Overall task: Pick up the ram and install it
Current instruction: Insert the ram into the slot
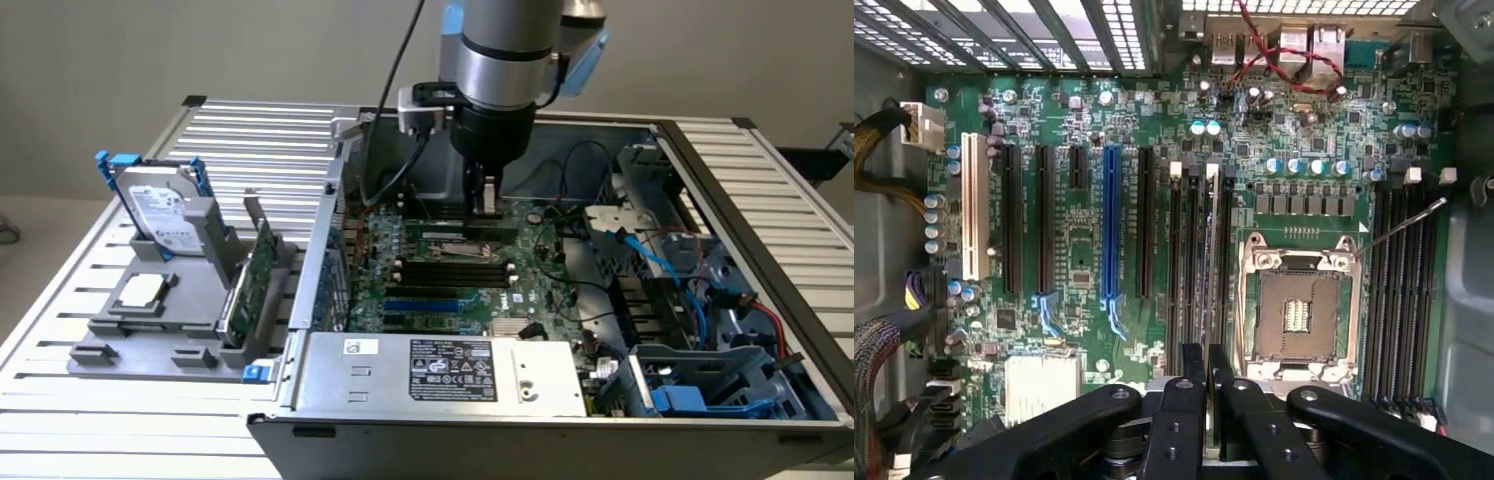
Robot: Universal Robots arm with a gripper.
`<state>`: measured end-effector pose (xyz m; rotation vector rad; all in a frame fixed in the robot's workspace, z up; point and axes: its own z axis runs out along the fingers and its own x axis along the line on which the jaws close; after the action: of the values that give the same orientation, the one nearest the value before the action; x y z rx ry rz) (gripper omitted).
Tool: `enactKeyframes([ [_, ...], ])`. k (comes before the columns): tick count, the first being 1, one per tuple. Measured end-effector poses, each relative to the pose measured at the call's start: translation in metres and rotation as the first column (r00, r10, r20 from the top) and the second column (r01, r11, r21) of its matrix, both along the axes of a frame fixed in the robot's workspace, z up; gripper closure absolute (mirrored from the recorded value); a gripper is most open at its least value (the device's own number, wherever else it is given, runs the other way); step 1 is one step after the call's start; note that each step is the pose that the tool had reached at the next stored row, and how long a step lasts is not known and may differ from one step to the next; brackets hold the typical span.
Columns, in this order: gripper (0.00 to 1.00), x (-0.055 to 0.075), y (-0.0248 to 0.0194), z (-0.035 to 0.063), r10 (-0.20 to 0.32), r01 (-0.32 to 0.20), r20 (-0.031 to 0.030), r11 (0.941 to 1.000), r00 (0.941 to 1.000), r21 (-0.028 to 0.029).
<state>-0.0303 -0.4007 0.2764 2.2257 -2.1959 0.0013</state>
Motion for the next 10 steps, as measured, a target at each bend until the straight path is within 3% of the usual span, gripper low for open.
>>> enactKeyframes([
  [5, 0.87, 0.0, -0.0068, -0.0086, 0.0, 0.0, 0.0002, 1.0, 1.0, -0.0014],
  [10, 0.87, 0.0, -0.0081, -0.0177, 0.0, 0.0, 0.0001, 1.0, 1.0, -0.0015],
])
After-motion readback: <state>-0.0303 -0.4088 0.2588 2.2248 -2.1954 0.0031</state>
